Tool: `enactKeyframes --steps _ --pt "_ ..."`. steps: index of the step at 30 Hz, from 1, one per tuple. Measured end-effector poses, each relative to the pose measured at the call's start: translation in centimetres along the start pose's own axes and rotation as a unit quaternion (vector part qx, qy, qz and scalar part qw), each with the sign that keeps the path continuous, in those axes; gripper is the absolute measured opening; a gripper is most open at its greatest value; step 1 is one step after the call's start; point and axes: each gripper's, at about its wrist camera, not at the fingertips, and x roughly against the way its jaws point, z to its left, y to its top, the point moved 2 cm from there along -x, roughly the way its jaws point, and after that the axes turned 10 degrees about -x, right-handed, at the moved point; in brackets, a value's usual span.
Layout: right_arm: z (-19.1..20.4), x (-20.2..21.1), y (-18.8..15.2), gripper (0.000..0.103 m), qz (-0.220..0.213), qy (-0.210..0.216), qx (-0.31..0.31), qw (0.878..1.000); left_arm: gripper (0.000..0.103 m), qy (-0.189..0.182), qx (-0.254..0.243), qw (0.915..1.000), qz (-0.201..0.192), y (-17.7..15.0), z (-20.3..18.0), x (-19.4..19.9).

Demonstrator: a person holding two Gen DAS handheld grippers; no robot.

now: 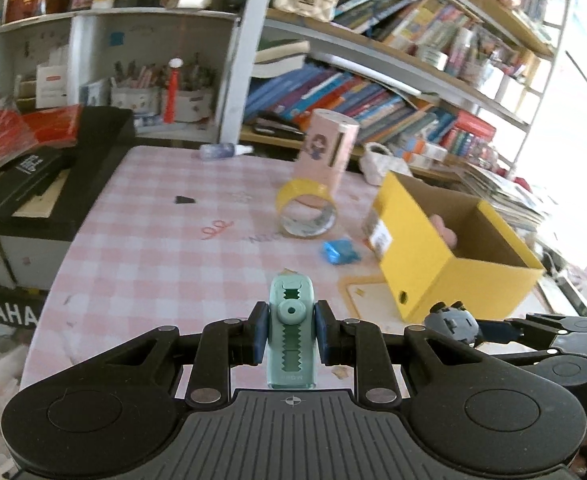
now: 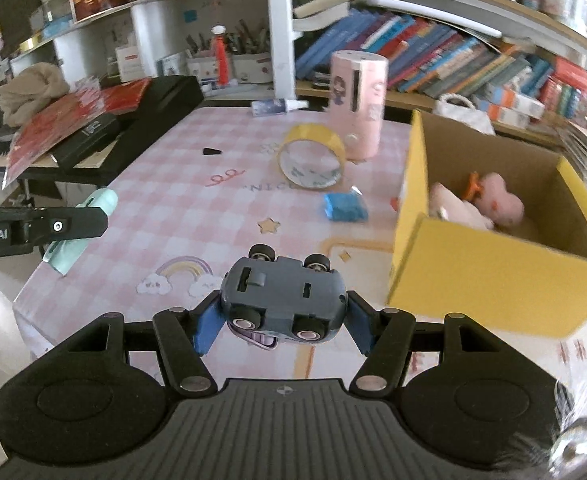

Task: Organize objects
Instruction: 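Carry green toy in left tool and toy car in right tool to the box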

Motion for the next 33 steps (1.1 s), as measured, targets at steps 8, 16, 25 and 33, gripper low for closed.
enactKeyframes --steps 8,16,25,33 --pt "-2.3 3.2 -2.4 0.061 -0.011 -0.035 -0.047 0.998 0.023 -0.037 -0.035 0.9987 0.002 -0.7 -2.9 0.7" --pt "-4.3 6.1 -5.0 0.061 -0.017 -0.075 -0.087 0.993 0.023 -0.081 -0.066 0.9945 0.003 -1.1 -6.0 0.9" --pt "-6.5 8.3 -6.3 0.061 -0.024 -0.112 -0.115 0.987 0.023 -0.126 -0.093 0.9877 0.002 -0.8 -9.2 0.2" --pt "-9.3 9.4 -7.0 0.061 -0.026 -0.141 -0.138 0.98 0.023 -0.161 -0.11 0.9808 0.006 0.0 -12.2 -1.9"
